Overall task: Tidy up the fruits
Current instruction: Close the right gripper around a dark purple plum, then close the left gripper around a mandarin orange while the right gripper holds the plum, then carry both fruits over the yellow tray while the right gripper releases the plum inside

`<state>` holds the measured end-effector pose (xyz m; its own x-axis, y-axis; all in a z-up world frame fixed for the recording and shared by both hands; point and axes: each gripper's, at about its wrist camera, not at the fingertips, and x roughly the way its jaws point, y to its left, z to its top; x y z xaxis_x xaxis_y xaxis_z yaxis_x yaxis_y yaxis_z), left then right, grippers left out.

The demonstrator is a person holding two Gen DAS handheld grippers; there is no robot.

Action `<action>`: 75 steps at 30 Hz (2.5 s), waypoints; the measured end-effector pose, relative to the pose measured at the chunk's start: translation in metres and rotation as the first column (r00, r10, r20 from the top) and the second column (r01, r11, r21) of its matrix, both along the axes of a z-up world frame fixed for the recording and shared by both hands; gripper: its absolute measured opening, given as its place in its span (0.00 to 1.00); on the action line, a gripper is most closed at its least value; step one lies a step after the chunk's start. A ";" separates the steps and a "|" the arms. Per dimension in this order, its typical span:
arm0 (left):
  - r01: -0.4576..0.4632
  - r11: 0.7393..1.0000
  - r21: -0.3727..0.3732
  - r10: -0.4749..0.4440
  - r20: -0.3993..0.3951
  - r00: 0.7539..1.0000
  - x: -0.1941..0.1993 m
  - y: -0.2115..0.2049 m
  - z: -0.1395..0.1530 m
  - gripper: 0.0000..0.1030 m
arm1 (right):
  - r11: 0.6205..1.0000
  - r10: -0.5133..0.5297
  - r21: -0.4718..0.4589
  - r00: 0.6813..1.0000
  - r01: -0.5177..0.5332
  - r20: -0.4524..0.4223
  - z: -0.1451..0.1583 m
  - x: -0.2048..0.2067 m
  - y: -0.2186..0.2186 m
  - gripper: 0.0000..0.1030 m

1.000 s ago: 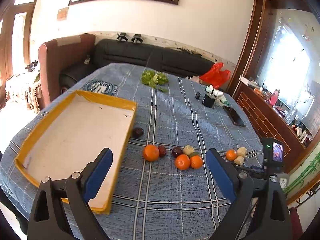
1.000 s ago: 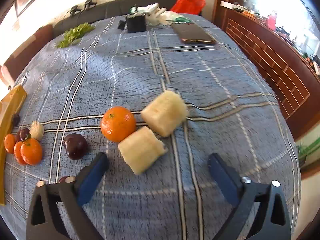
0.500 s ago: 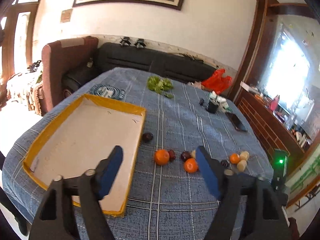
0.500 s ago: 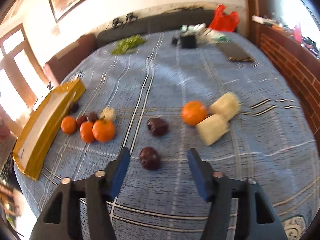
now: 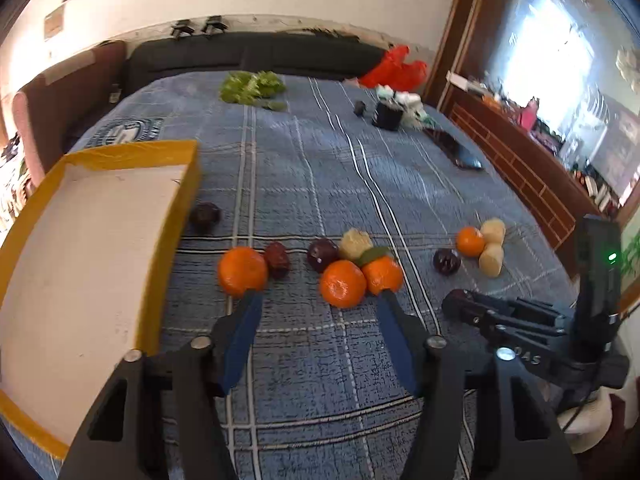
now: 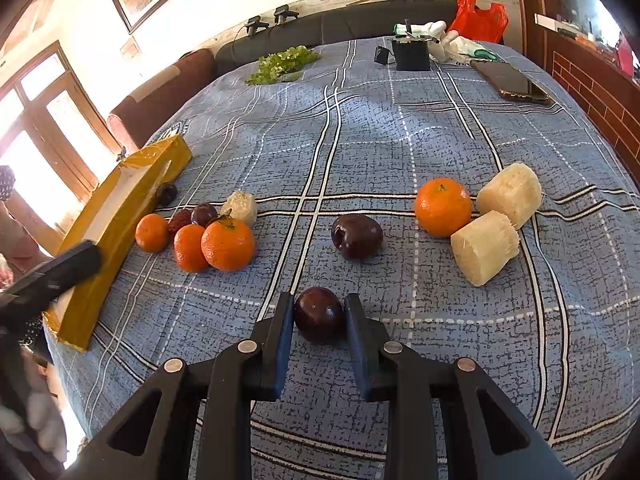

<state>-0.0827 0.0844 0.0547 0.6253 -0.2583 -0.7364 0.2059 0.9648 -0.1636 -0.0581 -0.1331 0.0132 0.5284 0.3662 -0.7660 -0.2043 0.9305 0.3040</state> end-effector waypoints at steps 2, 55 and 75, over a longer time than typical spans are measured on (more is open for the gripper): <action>0.020 1.000 0.013 -0.019 -0.019 1.000 0.008 -0.005 -0.007 0.49 | 1.000 0.003 0.014 1.000 -0.003 -0.002 0.000 0.000 -0.002 0.27; -0.310 0.946 -0.099 0.325 0.277 0.904 -0.096 0.132 0.122 0.32 | 0.961 0.224 0.072 0.906 -0.266 0.360 0.117 -0.052 0.098 0.28; -0.559 0.826 -0.078 0.564 0.087 0.821 -0.072 0.236 0.046 0.32 | 0.860 0.479 0.081 0.852 -0.503 0.212 0.081 -0.033 0.243 0.28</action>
<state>-0.1549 0.3209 0.1003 0.7433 0.1277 -0.6567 -0.3509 0.9102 -0.2201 -0.0909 0.1094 0.0941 0.3757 0.7029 -0.6040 -0.6862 0.6491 0.3285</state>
